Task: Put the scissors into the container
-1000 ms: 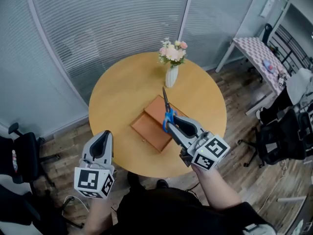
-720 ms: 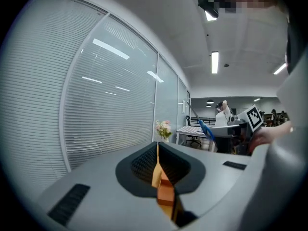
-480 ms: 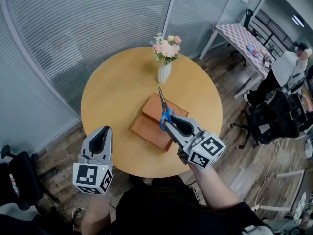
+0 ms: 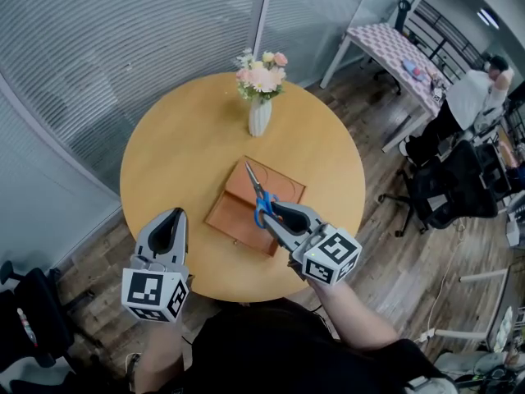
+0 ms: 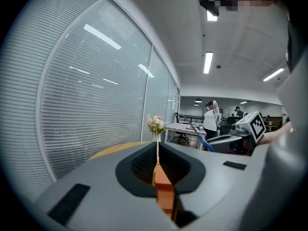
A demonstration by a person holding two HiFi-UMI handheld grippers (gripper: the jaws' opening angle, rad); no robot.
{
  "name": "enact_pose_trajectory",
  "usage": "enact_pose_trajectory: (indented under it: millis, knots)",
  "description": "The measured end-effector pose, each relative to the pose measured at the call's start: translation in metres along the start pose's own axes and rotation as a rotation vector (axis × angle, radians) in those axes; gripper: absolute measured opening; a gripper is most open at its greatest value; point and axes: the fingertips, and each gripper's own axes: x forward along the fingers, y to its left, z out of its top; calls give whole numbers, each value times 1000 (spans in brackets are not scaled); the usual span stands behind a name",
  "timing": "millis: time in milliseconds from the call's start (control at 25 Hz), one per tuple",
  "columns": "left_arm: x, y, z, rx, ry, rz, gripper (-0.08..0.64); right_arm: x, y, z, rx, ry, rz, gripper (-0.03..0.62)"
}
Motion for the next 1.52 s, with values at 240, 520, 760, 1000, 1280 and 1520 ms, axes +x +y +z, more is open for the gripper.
enact_pose_trajectory:
  millis: [240, 520, 760, 1000, 1280, 1520]
  knots:
    - [16, -4, -22, -35, 43, 16, 21, 6, -9, -31, 5, 76, 23, 98]
    - [24, -7, -46, -60, 94, 30, 21, 20, -28, -83, 3, 212, 34, 98]
    - [23, -5, -62, -78, 116, 46, 21, 37, -43, -143, -12, 381, 40, 98]
    - [12, -1, -73, -101, 124, 76, 21, 47, -51, -196, -39, 540, 44, 98]
    - [-2, 2, -73, -125, 109, 101, 21, 53, -55, -238, -81, 706, 53, 98]
    - [-9, 4, -69, -130, 88, 110, 21, 57, -60, -256, -160, 855, 29, 98]
